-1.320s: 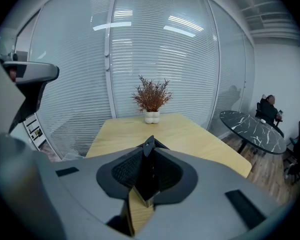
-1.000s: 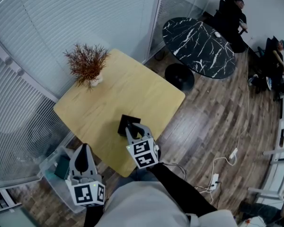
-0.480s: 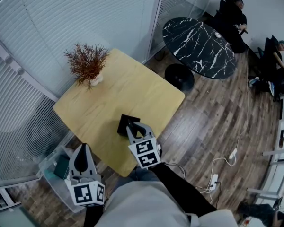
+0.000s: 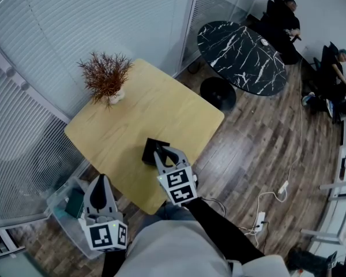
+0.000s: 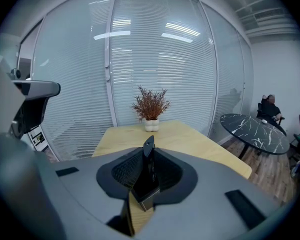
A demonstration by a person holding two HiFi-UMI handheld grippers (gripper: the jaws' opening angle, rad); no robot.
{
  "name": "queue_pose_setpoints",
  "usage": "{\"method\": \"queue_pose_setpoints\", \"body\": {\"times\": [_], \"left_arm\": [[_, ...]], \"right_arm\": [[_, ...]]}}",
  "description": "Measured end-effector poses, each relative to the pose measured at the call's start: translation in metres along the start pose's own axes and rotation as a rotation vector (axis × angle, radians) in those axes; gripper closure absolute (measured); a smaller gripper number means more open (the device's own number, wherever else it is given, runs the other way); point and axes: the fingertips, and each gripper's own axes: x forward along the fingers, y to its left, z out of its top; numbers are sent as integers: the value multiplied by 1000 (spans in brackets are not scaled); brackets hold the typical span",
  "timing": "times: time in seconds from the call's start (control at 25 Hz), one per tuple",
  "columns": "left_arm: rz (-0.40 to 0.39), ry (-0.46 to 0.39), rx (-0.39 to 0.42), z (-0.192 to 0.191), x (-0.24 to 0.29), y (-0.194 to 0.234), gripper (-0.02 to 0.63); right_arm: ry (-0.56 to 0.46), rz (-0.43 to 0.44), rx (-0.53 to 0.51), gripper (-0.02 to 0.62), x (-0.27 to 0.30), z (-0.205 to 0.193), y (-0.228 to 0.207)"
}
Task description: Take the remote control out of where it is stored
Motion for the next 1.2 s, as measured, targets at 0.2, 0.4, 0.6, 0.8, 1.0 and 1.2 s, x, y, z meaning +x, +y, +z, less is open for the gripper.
{"method": "queue_pose_setpoints", "body": {"times": [0.2,0.4,0.6,0.8,1.0,1.2], "left_arm": [[9,-1,-1,0,-2,4,597],[11,2,-6,-1,-2,6,597],[5,5,-16,-2,-3,3,597],[9,11,-15,-3,-3,3,597],[10,12,-13,-2,-2,4,597],[5,13,-12,-2,-2,3,597]], "right_arm": [[-6,-4,7,528,-1,2,0],[-14,-8,10,528,-2,6,-3],[-20,-10,9,528,-4,7,-4],[-26,-11,14,528,-7,9,-6],[-31,-13,15,528,-8,11,-7],[-34,-12,17,528,-11,12,-7]]}}
